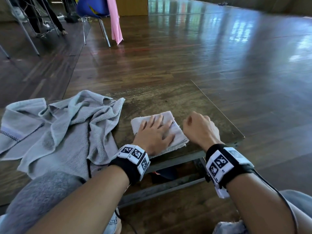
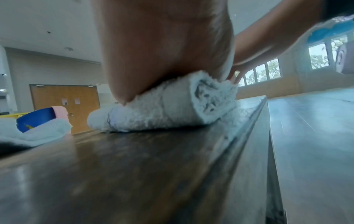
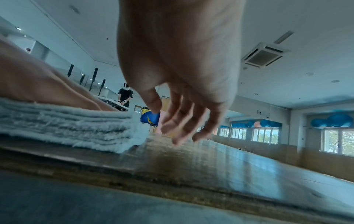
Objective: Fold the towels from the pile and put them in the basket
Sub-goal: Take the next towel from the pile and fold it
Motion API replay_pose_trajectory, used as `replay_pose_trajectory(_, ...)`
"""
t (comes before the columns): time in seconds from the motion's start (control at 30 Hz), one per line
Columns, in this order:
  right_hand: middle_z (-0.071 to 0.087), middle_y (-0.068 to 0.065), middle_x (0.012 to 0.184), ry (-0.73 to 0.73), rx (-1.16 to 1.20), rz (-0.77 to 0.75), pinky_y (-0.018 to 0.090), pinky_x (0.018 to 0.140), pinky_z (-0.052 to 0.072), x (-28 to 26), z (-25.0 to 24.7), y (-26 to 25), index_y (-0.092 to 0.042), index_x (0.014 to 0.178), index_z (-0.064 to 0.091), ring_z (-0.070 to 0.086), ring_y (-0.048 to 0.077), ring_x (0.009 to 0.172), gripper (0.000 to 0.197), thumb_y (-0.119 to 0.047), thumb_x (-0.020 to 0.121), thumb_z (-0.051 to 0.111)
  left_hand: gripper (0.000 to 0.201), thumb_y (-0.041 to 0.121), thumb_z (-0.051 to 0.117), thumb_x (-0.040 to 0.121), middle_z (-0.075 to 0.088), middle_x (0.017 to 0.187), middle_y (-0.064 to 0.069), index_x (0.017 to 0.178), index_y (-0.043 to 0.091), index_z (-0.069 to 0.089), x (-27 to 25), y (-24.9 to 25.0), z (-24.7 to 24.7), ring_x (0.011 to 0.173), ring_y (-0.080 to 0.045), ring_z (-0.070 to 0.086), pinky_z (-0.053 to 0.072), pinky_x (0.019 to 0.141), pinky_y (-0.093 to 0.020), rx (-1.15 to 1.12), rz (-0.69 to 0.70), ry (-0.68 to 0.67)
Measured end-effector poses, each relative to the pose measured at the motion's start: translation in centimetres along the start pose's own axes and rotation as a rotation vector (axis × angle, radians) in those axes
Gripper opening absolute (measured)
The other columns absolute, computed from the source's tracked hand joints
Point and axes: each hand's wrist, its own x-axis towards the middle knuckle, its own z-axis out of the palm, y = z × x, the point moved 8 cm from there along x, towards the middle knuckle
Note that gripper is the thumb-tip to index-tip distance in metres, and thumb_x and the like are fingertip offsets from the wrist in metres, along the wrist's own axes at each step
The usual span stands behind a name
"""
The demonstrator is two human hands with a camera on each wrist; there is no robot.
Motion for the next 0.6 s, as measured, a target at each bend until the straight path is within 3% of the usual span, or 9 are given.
replay_pose_trajectory(0.03, 0.059, -0.007, 0.090, 0.034, 0.064, -0.108, 0.033, 0.064, 0.042, 0.0, 0.1, -1.3, -0.025, 0.092, 0.057, 0.057, 0.017, 0.076, 0.017, -0.035, 0.096, 0.044, 0.061, 0.059, 0.022, 0.099, -0.002, 0.167, 0.004, 0.156, 0.039, 0.011, -0.1, 0.3, 0.2, 0.153, -0.019, -0.009, -0.006, 0.123, -0.046, 0.016, 0.048, -0.024)
replay_pose_trajectory(0.1, 0.062, -0.005, 0.118, -0.033, 0.161, -0.335, 0.040, 0.088, 0.048, -0.3, 1.4, -3.8, -0.024, 0.116, 0.058, 0.058, 0.018, 0.106, 0.023, -0.031, 0.101, 0.042, 0.061, 0.055, 0.026, 0.100, -0.004, 0.167, 0.005, 0.157, 0.034, 0.016, -0.3, 0.9, 0.2, 0.153, -0.017, -0.012, -0.008, 0.123, -0.044, 0.036, 0.126, -0.062)
replay_pose_trajectory(0.17, 0.052, -0.005, 0.144, -0.177, 0.177, -0.458, 0.040, 0.111, 0.037, -1.1, 4.0, -4.9, -0.024, 0.141, 0.048, 0.046, 0.016, 0.134, 0.038, -0.033, 0.106, 0.037, 0.063, 0.051, 0.027, 0.100, -0.005, 0.167, 0.005, 0.158, 0.029, 0.014, -0.5, 0.7, -0.2, 0.152, -0.016, -0.015, -0.009, 0.124, -0.043, 0.014, 0.130, -0.079)
replay_pose_trajectory(0.23, 0.025, -0.013, 0.164, -0.312, 0.183, -0.425, 0.037, 0.123, 0.016, -1.8, 6.5, -4.2, -0.032, 0.157, 0.028, 0.016, 0.003, 0.152, 0.050, -0.042, 0.108, 0.028, 0.065, 0.048, 0.023, 0.102, -0.008, 0.167, 0.003, 0.159, 0.025, 0.005, -0.7, 0.3, -0.3, 0.152, -0.017, -0.018, -0.010, 0.123, -0.044, 0.020, 0.060, -0.087)
replay_pose_trajectory(0.27, 0.013, -0.018, 0.167, -0.349, 0.182, -0.380, 0.037, 0.125, 0.007, -1.9, 7.4, -3.6, -0.035, 0.159, 0.019, 0.002, -0.005, 0.151, 0.053, -0.046, 0.108, 0.023, 0.066, 0.048, 0.020, 0.102, -0.011, 0.167, 0.002, 0.159, 0.021, 0.001, -0.9, 0.1, -0.2, 0.151, -0.017, -0.019, -0.010, 0.123, -0.045, 0.023, 0.004, -0.086)
replay_pose_trajectory(0.33, 0.001, -0.020, 0.167, -0.370, 0.147, -0.316, 0.039, 0.125, -0.001, -2.0, 8.2, -2.7, -0.033, 0.161, 0.010, -0.010, -0.011, 0.145, 0.057, -0.049, 0.107, 0.017, 0.067, 0.046, 0.015, 0.103, -0.015, 0.166, -0.002, 0.158, 0.014, -0.006, -1.3, -0.5, -0.1, 0.151, -0.016, -0.020, -0.009, 0.123, -0.046, -0.009, -0.149, -0.070)
replay_pose_trajectory(0.43, -0.007, -0.019, 0.168, -0.384, 0.076, -0.274, 0.039, 0.125, -0.005, -1.9, 8.5, -2.4, -0.029, 0.162, 0.003, -0.014, -0.002, 0.151, 0.060, -0.049, 0.107, 0.014, 0.071, 0.049, 0.013, 0.103, -0.019, 0.165, -0.003, 0.157, 0.011, -0.010, -1.8, -1.2, 0.1, 0.151, -0.016, -0.022, -0.008, 0.123, -0.050, -0.061, -0.295, -0.069)
replay_pose_trajectory(0.6, -0.016, -0.012, 0.168, -0.407, 0.015, -0.196, 0.040, 0.125, -0.005, -2.0, 8.7, -2.3, -0.025, 0.161, -0.008, -0.013, 0.015, 0.155, 0.066, -0.053, 0.106, 0.016, 0.070, 0.053, 0.014, 0.102, -0.023, 0.164, 0.006, 0.157, 0.020, -0.013, -1.0, -2.2, 0.6, 0.150, -0.011, -0.023, -0.008, 0.120, -0.058, -0.158, -0.312, -0.116)
